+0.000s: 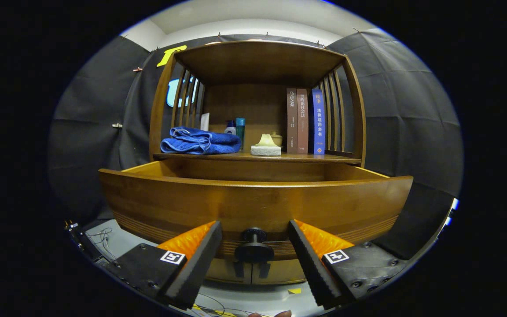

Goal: Pull open the drawer, take out the items inside it, and place them on the countertop above the cabinet.

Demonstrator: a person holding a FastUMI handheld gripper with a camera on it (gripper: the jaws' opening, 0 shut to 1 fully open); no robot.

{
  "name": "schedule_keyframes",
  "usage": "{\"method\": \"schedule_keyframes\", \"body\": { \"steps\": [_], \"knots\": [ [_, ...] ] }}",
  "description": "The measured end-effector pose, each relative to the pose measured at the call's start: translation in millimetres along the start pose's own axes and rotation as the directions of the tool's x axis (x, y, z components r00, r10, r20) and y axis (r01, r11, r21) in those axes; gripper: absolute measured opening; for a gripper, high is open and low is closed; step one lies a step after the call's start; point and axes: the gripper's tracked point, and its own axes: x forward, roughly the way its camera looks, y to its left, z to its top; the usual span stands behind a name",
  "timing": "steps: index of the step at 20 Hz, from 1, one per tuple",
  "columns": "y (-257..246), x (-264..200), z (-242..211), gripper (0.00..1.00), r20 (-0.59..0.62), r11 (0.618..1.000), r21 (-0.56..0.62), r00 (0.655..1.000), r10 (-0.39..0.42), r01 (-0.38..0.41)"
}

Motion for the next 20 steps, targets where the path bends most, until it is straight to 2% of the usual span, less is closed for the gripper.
{"method": "schedule_keyframes", "body": {
  "steps": [6,20],
  "knots": [
    [-0.3,10.7,9.4,0.98,0.008,1.0,0.006,1.0,-0.001,0.001],
    [1.8,85.5,14.1,0.99,-0.023,0.999,-0.033,1.0,-0.008,0.007]
  ]
}}
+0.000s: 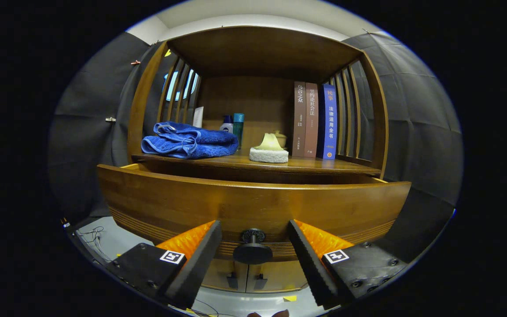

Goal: Pull open the drawer, take out the items inside it, and place them on the countertop above the cabinet.

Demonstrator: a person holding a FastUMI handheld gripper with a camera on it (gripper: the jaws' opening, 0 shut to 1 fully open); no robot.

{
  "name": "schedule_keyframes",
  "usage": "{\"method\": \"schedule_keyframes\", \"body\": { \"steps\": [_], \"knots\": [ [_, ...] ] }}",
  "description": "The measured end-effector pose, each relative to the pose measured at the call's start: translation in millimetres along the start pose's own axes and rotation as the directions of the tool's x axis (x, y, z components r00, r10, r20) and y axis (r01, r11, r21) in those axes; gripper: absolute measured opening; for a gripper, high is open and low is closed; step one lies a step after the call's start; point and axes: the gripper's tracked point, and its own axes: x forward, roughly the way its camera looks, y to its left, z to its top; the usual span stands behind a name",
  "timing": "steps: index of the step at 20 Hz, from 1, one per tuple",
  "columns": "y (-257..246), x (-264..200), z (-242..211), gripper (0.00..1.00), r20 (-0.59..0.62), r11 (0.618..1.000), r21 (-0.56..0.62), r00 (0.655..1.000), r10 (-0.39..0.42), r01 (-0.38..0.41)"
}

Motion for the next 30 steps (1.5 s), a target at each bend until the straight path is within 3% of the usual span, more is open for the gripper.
{"method": "schedule_keyframes", "body": {
  "steps": [14,26,30],
  "knots": [
    [1.0,71.2,5.3,0.99,-0.043,1.0,-0.003,0.999,-0.009,0.009],
    [1.7,71.4,3.9,0.99,-0.038,1.0,-0.028,0.999,-0.01,0.009],
    [-3.5,53.4,21.9,0.99,0.0,0.999,-0.031,1.0,-0.012,0.012]
  ]
}}
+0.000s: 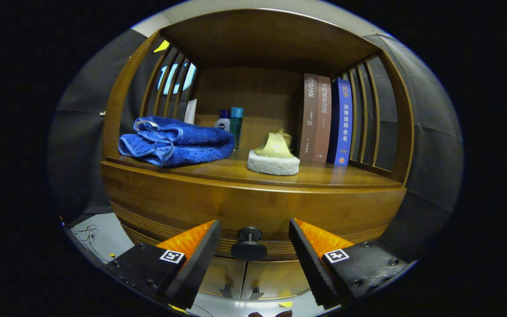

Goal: Pull open the drawer, take out the items inside it, and place them on the countertop above the cabinet.

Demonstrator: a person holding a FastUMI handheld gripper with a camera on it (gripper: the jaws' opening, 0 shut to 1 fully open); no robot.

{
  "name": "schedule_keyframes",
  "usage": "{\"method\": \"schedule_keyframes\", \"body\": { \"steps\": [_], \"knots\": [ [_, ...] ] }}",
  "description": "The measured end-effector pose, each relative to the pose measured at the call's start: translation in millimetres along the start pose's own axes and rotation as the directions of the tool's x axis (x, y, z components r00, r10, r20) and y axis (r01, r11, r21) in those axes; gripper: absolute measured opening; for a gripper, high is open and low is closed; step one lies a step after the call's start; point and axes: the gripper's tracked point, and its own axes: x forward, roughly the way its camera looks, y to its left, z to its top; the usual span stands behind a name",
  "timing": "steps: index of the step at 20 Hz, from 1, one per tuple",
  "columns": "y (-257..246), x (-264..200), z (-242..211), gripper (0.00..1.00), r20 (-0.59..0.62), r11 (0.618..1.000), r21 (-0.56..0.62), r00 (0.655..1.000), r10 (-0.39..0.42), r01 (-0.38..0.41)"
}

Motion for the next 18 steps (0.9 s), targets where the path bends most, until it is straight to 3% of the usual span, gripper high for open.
{"method": "schedule_keyframes", "body": {
  "steps": [11,15,18],
  "knots": [
    [-2.5,-97.4,133.5,0.98,0.189,0.999,-0.049,0.982,0.019,-0.009],
    [-18.2,-121.7,178.6,0.98,0.237,0.998,-0.042,0.971,-0.03,0.041],
    [-28.7,-134.5,184.1,0.98,0.209,0.999,0.007,0.977,-0.048,0.048]
  ]
}}
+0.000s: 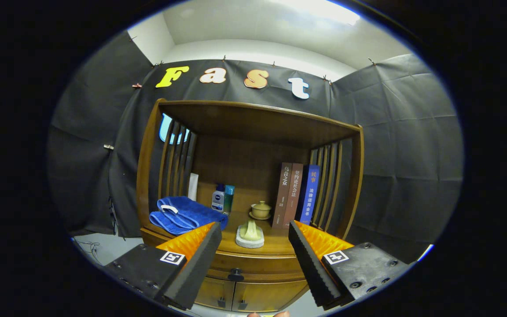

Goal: Pull open the drawer, take out the items inside it, and place them on the countertop above the cabinet.

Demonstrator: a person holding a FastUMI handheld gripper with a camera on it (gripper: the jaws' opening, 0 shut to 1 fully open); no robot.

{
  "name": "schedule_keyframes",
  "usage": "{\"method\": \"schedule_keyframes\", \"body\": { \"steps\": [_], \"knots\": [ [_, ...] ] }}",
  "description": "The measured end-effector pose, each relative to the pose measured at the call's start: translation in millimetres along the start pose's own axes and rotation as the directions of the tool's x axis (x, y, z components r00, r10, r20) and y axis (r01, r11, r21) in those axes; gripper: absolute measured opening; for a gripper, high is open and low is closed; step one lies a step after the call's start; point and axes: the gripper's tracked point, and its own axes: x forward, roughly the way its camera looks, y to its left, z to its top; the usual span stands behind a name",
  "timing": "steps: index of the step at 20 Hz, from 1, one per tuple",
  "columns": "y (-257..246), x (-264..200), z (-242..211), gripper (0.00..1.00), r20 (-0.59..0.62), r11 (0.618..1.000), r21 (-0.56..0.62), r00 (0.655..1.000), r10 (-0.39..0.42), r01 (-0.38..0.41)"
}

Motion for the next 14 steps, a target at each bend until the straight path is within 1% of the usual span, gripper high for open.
{"method": "schedule_keyframes", "body": {
  "steps": [4,8,14],
  "knots": [
    [-11.5,-15.5,8.5,0.98,-0.043,0.996,0.087,0.999,0.008,-0.004],
    [-22.5,-23.0,19.3,0.98,-0.028,0.997,0.075,1.0,-0.003,0.005],
    [-9.8,-30.4,20.0,0.98,-0.042,0.998,0.063,0.999,0.03,-0.028]
  ]
}}
